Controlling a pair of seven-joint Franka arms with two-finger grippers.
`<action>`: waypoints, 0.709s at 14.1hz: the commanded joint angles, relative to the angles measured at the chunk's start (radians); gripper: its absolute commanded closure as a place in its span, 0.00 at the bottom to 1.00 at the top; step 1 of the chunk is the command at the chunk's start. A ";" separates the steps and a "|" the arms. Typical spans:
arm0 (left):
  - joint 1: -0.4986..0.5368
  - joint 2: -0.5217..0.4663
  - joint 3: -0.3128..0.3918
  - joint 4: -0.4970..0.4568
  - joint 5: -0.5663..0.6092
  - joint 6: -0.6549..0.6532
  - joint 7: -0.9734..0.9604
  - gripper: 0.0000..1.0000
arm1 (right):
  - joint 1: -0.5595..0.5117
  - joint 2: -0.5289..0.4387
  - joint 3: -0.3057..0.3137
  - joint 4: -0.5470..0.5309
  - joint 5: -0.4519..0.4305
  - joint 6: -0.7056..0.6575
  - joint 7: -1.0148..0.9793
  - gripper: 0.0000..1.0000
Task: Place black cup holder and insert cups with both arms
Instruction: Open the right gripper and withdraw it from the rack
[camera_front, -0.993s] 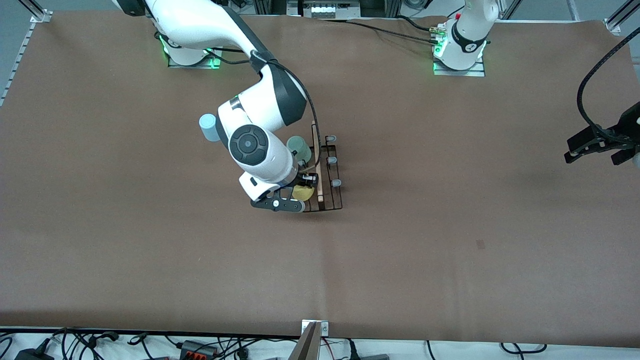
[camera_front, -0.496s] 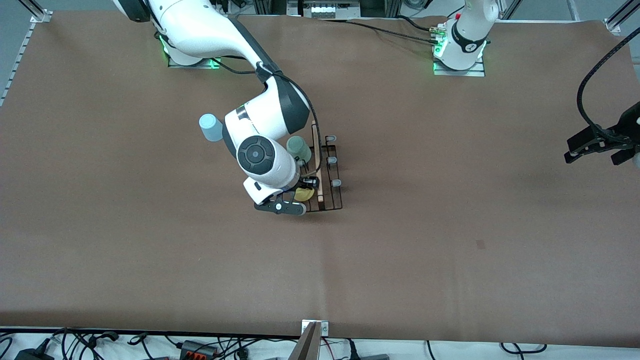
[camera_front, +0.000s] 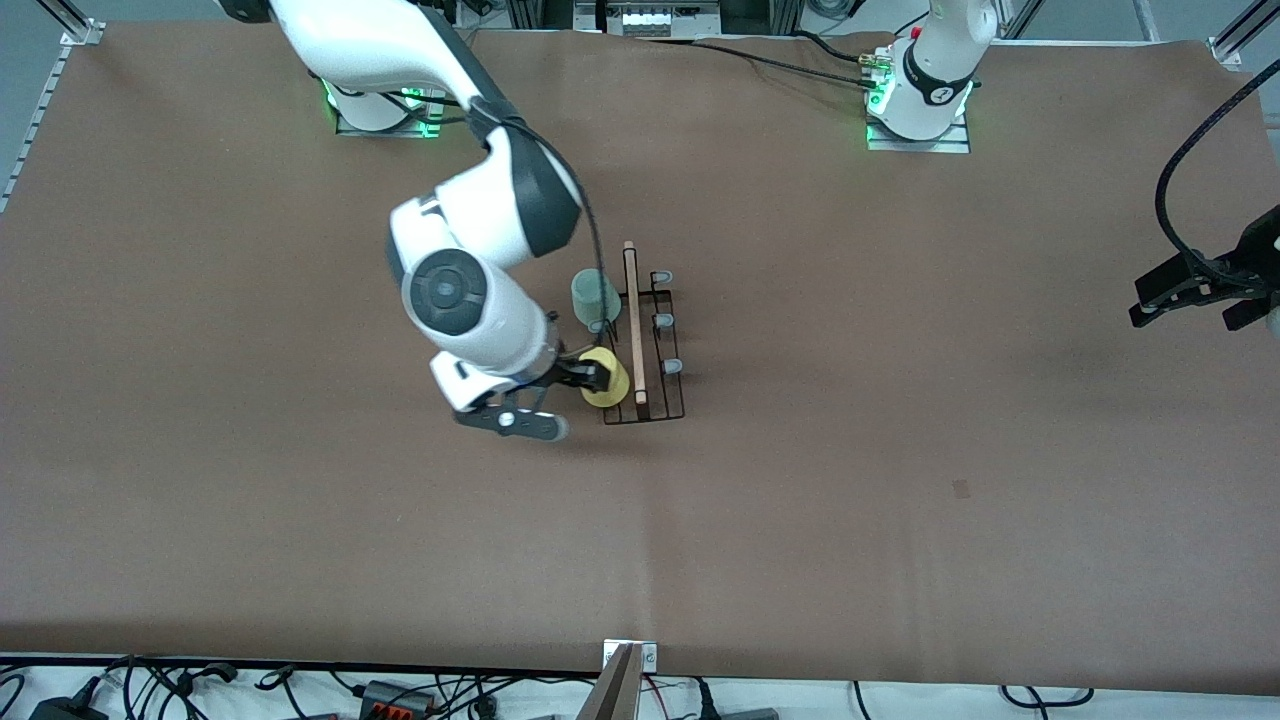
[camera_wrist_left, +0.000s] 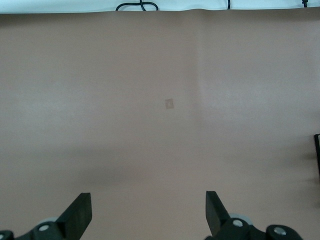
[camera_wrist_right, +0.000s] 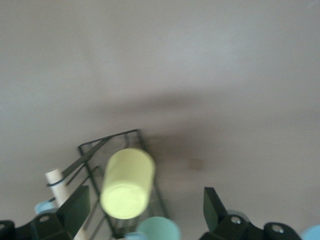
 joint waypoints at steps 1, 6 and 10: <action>0.008 -0.008 -0.002 -0.008 -0.012 -0.003 0.012 0.00 | -0.041 -0.073 -0.056 -0.010 -0.026 -0.087 -0.146 0.00; 0.008 -0.008 -0.002 -0.007 -0.012 -0.005 0.011 0.00 | -0.099 -0.153 -0.139 -0.013 -0.028 -0.152 -0.270 0.00; 0.006 -0.008 -0.002 -0.007 -0.012 -0.005 0.011 0.00 | -0.319 -0.268 0.010 -0.080 -0.092 -0.139 -0.289 0.00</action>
